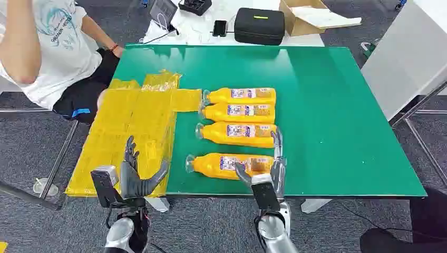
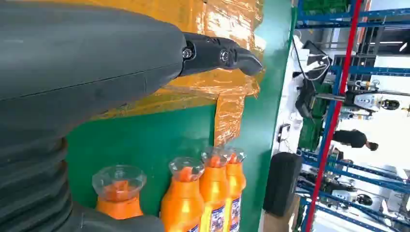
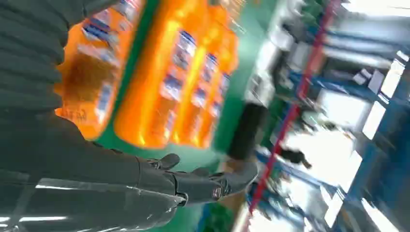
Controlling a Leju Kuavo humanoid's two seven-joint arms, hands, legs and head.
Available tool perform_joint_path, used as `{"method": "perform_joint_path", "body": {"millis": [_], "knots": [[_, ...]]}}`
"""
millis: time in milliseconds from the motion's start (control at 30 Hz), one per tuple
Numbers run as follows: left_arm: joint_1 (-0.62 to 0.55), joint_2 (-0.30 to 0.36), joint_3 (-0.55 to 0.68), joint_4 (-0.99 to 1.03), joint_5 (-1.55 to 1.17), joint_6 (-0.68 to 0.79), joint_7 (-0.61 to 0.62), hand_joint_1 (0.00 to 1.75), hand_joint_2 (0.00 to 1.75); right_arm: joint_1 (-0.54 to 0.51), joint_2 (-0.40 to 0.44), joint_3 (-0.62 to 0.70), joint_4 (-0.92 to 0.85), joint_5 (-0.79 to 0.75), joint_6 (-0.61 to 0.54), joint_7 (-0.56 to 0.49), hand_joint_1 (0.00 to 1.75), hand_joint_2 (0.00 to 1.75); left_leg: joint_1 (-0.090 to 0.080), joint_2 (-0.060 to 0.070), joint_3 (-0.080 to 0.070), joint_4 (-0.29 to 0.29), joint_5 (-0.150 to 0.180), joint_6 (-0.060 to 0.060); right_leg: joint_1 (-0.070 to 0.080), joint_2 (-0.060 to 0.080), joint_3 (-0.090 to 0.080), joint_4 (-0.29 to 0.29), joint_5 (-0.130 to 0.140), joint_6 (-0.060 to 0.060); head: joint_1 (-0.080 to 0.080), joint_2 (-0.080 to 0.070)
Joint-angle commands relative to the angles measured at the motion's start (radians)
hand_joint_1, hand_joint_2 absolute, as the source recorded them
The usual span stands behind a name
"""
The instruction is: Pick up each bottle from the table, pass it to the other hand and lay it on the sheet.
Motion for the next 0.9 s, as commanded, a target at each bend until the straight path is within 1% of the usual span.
{"method": "perform_joint_path", "body": {"millis": [33,67,200,267,300,333,367,400,433,467,500,567,600,633,667,733,767,800,833,900], "knots": [[-0.040,0.025,0.021,0.054,0.005,-0.010,0.002,0.00,1.75,-0.144,-0.060,0.039,0.196,0.113,0.116,0.177,0.00,1.75,0.000,0.002,0.004,-0.001,-0.001,0.000,0.001,0.001,0.004,-0.002,0.000,-0.001,0.000,0.000],[-0.040,0.025,0.021,0.054,0.005,-0.010,0.002,0.00,1.75,-0.144,-0.060,0.039,0.196,0.113,0.116,0.177,0.00,1.75,0.001,0.004,0.006,-0.001,-0.002,0.001,0.002,0.002,0.006,-0.002,0.000,-0.002,0.000,0.000],[-0.040,0.025,0.021,0.054,0.005,-0.010,0.002,0.00,1.75,-0.144,-0.060,0.039,0.196,0.113,0.116,0.177,0.00,1.75,0.000,0.001,0.004,-0.001,-0.001,0.000,0.001,0.000,0.004,-0.001,-0.001,-0.001,0.000,0.000],[-0.042,0.025,0.023,0.057,0.005,-0.012,0.002,0.00,1.75,-0.160,-0.077,0.072,0.216,0.159,0.158,0.225,0.00,1.75,0.001,0.003,0.009,-0.001,-0.003,0.001,0.002,0.001,0.009,-0.002,-0.002,-0.002,0.000,0.000],[-0.043,0.027,0.022,0.058,0.007,-0.012,0.002,0.00,1.75,-0.169,-0.086,0.090,0.226,0.183,0.178,0.252,0.00,1.75,0.001,0.003,0.008,-0.001,-0.002,0.001,0.002,0.001,0.008,-0.002,-0.001,-0.002,0.000,0.000],[-0.036,0.028,0.026,0.060,-0.001,-0.016,0.004,0.00,1.75,-0.168,-0.097,0.109,0.225,0.199,0.223,0.276,0.00,1.75,0.001,0.002,0.005,-0.001,-0.002,0.000,0.001,0.001,0.005,-0.002,-0.001,-0.001,0.000,0.000],[-0.032,0.029,0.029,0.064,-0.007,-0.022,0.003,0.00,1.75,-0.175,-0.108,0.133,0.239,0.220,0.249,0.288,0.00,1.75,0.001,0.004,0.008,-0.001,-0.003,0.001,0.002,0.002,0.008,-0.002,-0.001,-0.002,0.000,0.000],[-0.031,0.031,0.030,0.066,-0.009,-0.025,0.002,0.00,1.75,-0.179,-0.110,0.142,0.242,0.228,0.259,0.293,0.00,1.75,0.000,0.002,0.005,-0.001,-0.001,0.000,0.001,0.001,0.005,-0.002,-0.001,-0.001,0.000,0.000],[-0.033,0.030,0.034,0.068,-0.011,-0.026,0.001,0.00,1.75,-0.190,-0.117,0.163,0.251,0.245,0.286,0.309,0.00,1.75,0.001,0.003,0.008,-0.001,-0.002,0.001,0.002,0.002,0.008,-0.002,-0.001,-0.002,0.000,0.000],[-0.035,0.030,0.040,0.073,-0.012,-0.029,0.000,0.00,1.75,-0.199,-0.124,0.180,0.253,0.255,0.308,0.326,0.00,1.75,0.000,0.002,0.004,-0.001,-0.001,0.000,0.001,0.001,0.004,-0.002,0.000,-0.001,0.000,0.000],[-0.038,0.029,0.045,0.076,-0.014,-0.032,-0.001,0.00,1.75,-0.208,-0.128,0.190,0.258,0.260,0.321,0.335,0.00,1.75,0.001,0.002,0.007,-0.001,-0.002,0.001,0.001,0.001,0.007,-0.002,-0.001,-0.002,0.000,0.000],[-0.047,0.027,0.053,0.086,-0.018,-0.037,-0.001,0.00,1.75,-0.238,-0.141,0.219,0.283,0.277,0.360,0.372,0.00,1.75,0.000,0.002,0.003,-0.001,-0.001,0.001,0.000,0.001,0.003,-0.001,0.000,-0.001,0.000,0.000],[-0.051,0.027,0.056,0.092,-0.019,-0.039,-0.001,0.00,1.75,-0.252,-0.147,0.232,0.299,0.283,0.379,0.388,0.00,1.75,0.000,0.004,0.005,-0.001,-0.001,0.001,0.001,0.002,0.005,-0.002,0.000,-0.002,0.000,0.000],[-0.055,0.026,0.059,0.098,-0.021,-0.041,-0.001,0.00,1.75,-0.265,-0.152,0.241,0.314,0.282,0.398,0.398,0.00,1.75,0.000,0.003,0.004,-0.001,-0.001,0.001,0.001,0.002,0.003,-0.001,0.000,-0.001,0.000,0.000],[-0.059,0.026,0.061,0.105,-0.022,-0.044,-0.001,0.00,1.75,-0.279,-0.159,0.254,0.331,0.284,0.418,0.407,0.00,1.75,0.001,0.003,0.006,-0.001,-0.002,0.001,0.001,0.002,0.006,-0.002,0.000,-0.002,0.000,0.000],[-0.063,0.026,0.063,0.110,-0.023,-0.045,-0.001,0.00,1.75,-0.288,-0.163,0.264,0.342,0.283,0.430,0.409,0.00,1.75,0.000,0.001,0.003,-0.001,0.000,0.000,0.000,0.000,0.003,-0.001,0.000,-0.001,0.000,0.000],[-0.063,0.026,0.063,0.110,-0.023,-0.045,-0.001,0.00,1.75,-0.288,-0.163,0.264,0.342,0.283,0.430,0.409,0.00,1.75,0.001,0.003,0.009,-0.001,-0.002,0.001,0.002,0.001,0.009,-0.003,-0.001,-0.003,0.000,0.000],[-0.063,0.026,0.063,0.110,-0.023,-0.045,-0.001,0.00,1.75,-0.288,-0.163,0.264,0.342,0.283,0.430,0.409,0.00,1.75,0.000,0.001,0.005,-0.001,0.000,0.001,0.001,0.000,0.005,-0.002,0.000,-0.001,0.000,0.000],[-0.065,0.027,0.063,0.112,-0.023,-0.046,-0.001,0.00,1.75,-0.292,-0.164,0.269,0.344,0.282,0.436,0.410,0.00,1.75,0.001,0.002,0.008,-0.001,-0.001,0.001,0.002,0.000,0.008,-0.003,-0.001,-0.002,0.000,0.000],[-0.066,0.028,0.065,0.112,-0.025,-0.047,-0.001,0.00,1.75,-0.296,-0.171,0.281,0.341,0.284,0.448,0.414,0.00,1.75,0.000,0.000,0.004,-0.001,0.000,0.001,0.000,0.000,0.004,-0.001,0.000,-0.001,0.000,0.000]]}}
